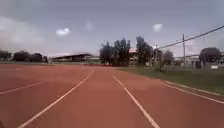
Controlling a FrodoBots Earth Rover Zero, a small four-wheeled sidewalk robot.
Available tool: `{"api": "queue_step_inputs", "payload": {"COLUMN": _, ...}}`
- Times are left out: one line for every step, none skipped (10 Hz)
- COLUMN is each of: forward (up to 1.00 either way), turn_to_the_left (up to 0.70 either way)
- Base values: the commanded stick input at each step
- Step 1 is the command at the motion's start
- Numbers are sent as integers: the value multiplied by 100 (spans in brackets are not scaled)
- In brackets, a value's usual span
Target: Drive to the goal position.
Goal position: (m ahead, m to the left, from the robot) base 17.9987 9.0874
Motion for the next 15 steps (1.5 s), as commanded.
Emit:
{"api": "queue_step_inputs", "payload": {"forward": 45, "turn_to_the_left": 0}}
{"api": "queue_step_inputs", "payload": {"forward": 45, "turn_to_the_left": 0}}
{"api": "queue_step_inputs", "payload": {"forward": 45, "turn_to_the_left": 0}}
{"api": "queue_step_inputs", "payload": {"forward": 45, "turn_to_the_left": 0}}
{"api": "queue_step_inputs", "payload": {"forward": 45, "turn_to_the_left": 0}}
{"api": "queue_step_inputs", "payload": {"forward": 45, "turn_to_the_left": 0}}
{"api": "queue_step_inputs", "payload": {"forward": 45, "turn_to_the_left": 0}}
{"api": "queue_step_inputs", "payload": {"forward": 45, "turn_to_the_left": 0}}
{"api": "queue_step_inputs", "payload": {"forward": 45, "turn_to_the_left": 0}}
{"api": "queue_step_inputs", "payload": {"forward": 45, "turn_to_the_left": 0}}
{"api": "queue_step_inputs", "payload": {"forward": 45, "turn_to_the_left": 0}}
{"api": "queue_step_inputs", "payload": {"forward": 45, "turn_to_the_left": 0}}
{"api": "queue_step_inputs", "payload": {"forward": 45, "turn_to_the_left": 0}}
{"api": "queue_step_inputs", "payload": {"forward": 45, "turn_to_the_left": 0}}
{"api": "queue_step_inputs", "payload": {"forward": 45, "turn_to_the_left": 0}}
